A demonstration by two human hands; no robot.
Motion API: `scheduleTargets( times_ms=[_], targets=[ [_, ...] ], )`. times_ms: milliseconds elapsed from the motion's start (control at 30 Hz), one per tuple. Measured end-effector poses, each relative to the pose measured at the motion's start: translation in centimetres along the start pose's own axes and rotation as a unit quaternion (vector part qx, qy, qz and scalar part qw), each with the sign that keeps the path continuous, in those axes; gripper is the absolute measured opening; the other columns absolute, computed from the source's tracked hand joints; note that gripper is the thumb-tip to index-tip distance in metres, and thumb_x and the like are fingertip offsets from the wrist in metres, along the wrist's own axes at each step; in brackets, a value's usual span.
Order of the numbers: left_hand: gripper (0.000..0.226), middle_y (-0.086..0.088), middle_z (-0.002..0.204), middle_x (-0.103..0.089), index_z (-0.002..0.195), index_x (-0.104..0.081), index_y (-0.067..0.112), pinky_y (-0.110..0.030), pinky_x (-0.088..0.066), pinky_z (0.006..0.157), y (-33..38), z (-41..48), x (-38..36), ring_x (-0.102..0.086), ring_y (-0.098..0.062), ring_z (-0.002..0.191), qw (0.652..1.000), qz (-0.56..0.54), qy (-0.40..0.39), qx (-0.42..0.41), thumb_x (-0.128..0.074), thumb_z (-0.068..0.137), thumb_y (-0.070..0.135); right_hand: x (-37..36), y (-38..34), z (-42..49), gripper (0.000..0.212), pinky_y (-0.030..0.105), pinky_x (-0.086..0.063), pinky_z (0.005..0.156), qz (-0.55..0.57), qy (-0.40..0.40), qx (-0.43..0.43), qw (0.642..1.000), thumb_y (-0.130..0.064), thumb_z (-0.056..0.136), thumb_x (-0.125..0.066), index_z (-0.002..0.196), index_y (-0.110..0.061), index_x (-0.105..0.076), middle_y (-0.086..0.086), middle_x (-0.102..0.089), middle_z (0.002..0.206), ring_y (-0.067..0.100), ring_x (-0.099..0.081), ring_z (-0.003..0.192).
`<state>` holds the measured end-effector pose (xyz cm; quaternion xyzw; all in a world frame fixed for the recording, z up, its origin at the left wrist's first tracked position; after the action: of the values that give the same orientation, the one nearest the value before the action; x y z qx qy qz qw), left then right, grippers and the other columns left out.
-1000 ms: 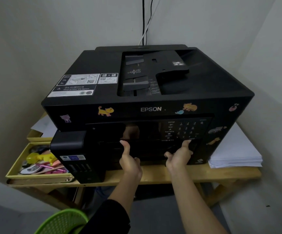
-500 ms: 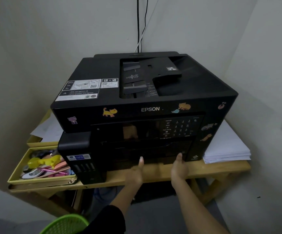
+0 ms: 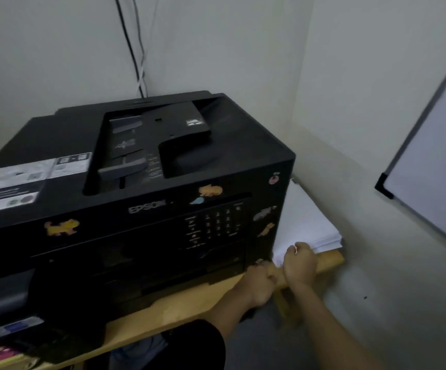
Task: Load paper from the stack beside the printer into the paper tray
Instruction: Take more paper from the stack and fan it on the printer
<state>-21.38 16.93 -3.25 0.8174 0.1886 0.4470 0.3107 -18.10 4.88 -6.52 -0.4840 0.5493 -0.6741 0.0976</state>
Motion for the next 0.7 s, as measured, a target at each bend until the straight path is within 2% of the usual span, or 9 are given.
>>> scheduleTargets(
  times_ms=[100, 200, 267, 433, 567, 700],
  targets=[
    [0.042, -0.012, 0.137, -0.049, 0.135, -0.041, 0.011, -0.031, -0.041, 0.096, 4.4, 4.0, -1.5, -0.05, -0.025, 0.118, 1.0, 0.008, 0.02, -0.018, -0.036, 0.098, 0.029, 1.8, 0.4, 5.4, 0.035, 0.038, -0.042, 0.097, -0.023, -0.012, 0.001, 1.0, -0.007, 0.093, -0.046, 0.124, 0.005, -0.054, 0.025, -0.059, 0.124, 0.038, -0.053, 0.115],
    [0.045, -0.012, 0.145, -0.04, 0.14, -0.034, 0.007, -0.032, -0.036, 0.104, 7.8, 8.2, -2.5, -0.042, -0.026, 0.129, 0.999, 0.024, 0.045, 0.016, -0.039, 0.098, 0.022, 3.4, 0.8, 10.7, 0.036, 0.04, -0.044, 0.097, -0.087, -0.032, 0.016, 0.996, -0.006, 0.092, -0.047, 0.125, 0.003, -0.054, 0.023, -0.058, 0.126, 0.038, -0.051, 0.118],
    [0.045, -0.015, 0.144, -0.038, 0.14, -0.031, 0.004, -0.033, -0.035, 0.108, 9.1, 10.8, -3.0, -0.041, -0.027, 0.129, 0.996, 0.061, 0.049, 0.044, -0.04, 0.096, 0.013, 4.2, 0.9, 13.9, 0.037, 0.042, -0.045, 0.097, -0.143, -0.055, 0.016, 0.988, -0.01, 0.091, -0.047, 0.125, 0.003, -0.054, 0.023, -0.056, 0.128, 0.039, -0.049, 0.12],
    [0.047, -0.018, 0.138, -0.035, 0.136, -0.028, 0.001, -0.034, -0.038, 0.105, 9.4, 15.1, -2.4, -0.04, -0.031, 0.126, 0.971, 0.185, 0.073, 0.13, -0.04, 0.092, 0.008, 4.5, 0.3, 19.1, 0.037, 0.041, -0.041, 0.098, -0.281, -0.156, -0.025, 0.946, -0.022, 0.092, -0.043, 0.118, 0.001, -0.055, 0.022, -0.049, 0.13, 0.037, -0.045, 0.119],
    [0.037, -0.015, 0.136, -0.036, 0.126, -0.044, 0.003, -0.035, -0.038, 0.099, 8.9, 16.4, -2.2, -0.039, -0.032, 0.124, 0.957, 0.22, 0.065, 0.176, -0.043, 0.09, 0.009, 3.4, 0.1, 20.3, 0.04, 0.043, -0.037, 0.103, -0.289, -0.241, -0.068, 0.924, -0.026, 0.092, -0.042, 0.125, -0.005, -0.051, 0.018, -0.038, 0.139, 0.036, -0.035, 0.126],
    [0.034, -0.016, 0.135, -0.033, 0.124, -0.045, 0.004, -0.035, -0.04, 0.099, 9.2, 17.6, -2.1, -0.038, -0.032, 0.121, 0.951, 0.238, 0.043, 0.193, -0.041, 0.09, 0.009, 2.3, -0.6, 20.2, 0.04, 0.046, -0.037, 0.1, -0.279, -0.197, -0.078, 0.937, -0.024, 0.091, -0.048, 0.126, -0.003, -0.05, 0.018, -0.04, 0.137, 0.034, -0.038, 0.124]
  ],
)
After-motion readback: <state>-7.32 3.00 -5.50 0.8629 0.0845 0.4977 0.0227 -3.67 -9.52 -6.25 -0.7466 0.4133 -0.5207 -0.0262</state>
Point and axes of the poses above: each hand's wrist, its own z-axis towards the middle knuckle, its own x-axis out of the back of the hand, y = z × x, the point moved 1 cm from there along z, towards the middle knuckle
